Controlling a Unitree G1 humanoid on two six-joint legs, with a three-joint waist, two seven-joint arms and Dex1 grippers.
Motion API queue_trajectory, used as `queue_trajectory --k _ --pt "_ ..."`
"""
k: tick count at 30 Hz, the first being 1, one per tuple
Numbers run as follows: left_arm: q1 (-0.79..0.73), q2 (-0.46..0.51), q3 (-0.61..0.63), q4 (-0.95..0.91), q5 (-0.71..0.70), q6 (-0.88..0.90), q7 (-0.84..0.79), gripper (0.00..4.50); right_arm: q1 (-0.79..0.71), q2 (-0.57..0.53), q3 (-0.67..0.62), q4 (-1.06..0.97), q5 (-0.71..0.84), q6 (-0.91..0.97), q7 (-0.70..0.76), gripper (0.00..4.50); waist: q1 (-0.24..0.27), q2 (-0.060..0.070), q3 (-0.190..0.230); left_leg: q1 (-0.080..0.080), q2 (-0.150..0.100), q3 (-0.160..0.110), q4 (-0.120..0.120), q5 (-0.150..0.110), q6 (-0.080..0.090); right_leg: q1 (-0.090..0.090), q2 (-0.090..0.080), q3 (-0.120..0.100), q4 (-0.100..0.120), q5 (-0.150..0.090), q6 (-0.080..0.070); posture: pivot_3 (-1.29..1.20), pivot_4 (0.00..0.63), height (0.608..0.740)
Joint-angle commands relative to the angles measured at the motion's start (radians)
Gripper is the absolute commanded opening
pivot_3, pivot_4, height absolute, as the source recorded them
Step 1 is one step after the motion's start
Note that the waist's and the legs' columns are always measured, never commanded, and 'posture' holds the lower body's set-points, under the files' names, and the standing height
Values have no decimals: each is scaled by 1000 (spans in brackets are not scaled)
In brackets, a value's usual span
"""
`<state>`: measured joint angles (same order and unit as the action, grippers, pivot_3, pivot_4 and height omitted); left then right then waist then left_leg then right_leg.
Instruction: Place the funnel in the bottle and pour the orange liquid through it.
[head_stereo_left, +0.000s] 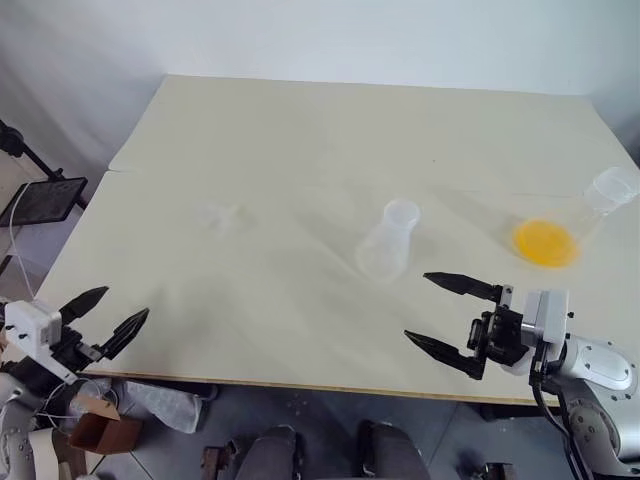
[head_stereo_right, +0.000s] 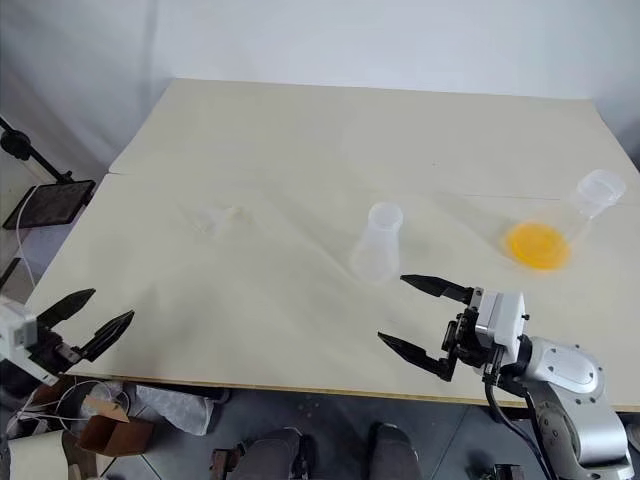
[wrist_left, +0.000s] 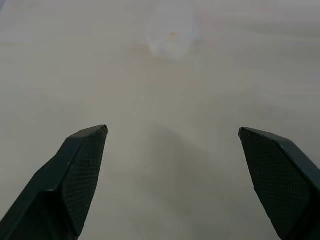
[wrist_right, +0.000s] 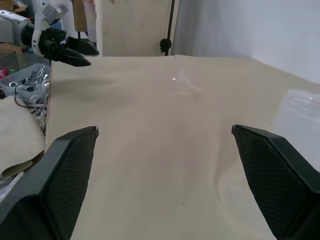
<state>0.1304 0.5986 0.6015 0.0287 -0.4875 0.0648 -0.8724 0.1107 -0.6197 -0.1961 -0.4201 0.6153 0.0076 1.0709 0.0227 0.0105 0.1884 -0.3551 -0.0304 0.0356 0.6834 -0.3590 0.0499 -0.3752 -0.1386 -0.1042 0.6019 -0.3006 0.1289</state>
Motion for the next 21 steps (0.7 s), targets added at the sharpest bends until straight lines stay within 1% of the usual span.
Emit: queue_trajectory --k 1,2,5,6,9,13,21 --pt "-126 -26 -113 -88 -6 83 93 4457 -2 -11 -21 10 -2 -21 13 4500 2 0 0 0 0 0 0 0 0 0 0 0 0 0 0 0 150 740" --pt "-160 -34 -144 -96 -5 104 108 4457 -4 -11 -23 15 -5 -23 14 4500 7 0 0 0 0 0 0 0 0 0 0 0 0 0 0 0 150 740" --pt "-260 -36 -239 -42 85 142 176 4457 -6 -9 -28 16 -10 -25 9 4500 4 -1 -1 0 -2 0 1 1 1 0 1 0 2 0 0 0 150 740" --pt "-292 -38 -259 -22 102 145 197 4457 -6 -8 -29 15 -11 -25 7 4500 1 -1 -1 0 -2 0 1 1 1 0 4 0 3 0 0 0 150 740" --pt "-385 -52 -294 43 123 149 241 4457 3 -5 -31 5 -14 -25 0 4500 -10 -1 -1 1 -1 3 0 0 0 -2 7 -2 4 0 0 0 150 740" --pt "-484 -62 -332 141 155 132 263 4457 14 0 -30 -11 -19 -24 -15 4500 -5 -1 -1 1 0 3 0 0 0 -2 8 -5 5 0 0 0 150 740" --pt "-621 -102 -393 288 201 82 273 4457 53 9 -34 -48 -23 -26 -58 4500 7 -2 0 0 -1 2 1 1 1 -1 7 -5 5 0 0 0 150 740"
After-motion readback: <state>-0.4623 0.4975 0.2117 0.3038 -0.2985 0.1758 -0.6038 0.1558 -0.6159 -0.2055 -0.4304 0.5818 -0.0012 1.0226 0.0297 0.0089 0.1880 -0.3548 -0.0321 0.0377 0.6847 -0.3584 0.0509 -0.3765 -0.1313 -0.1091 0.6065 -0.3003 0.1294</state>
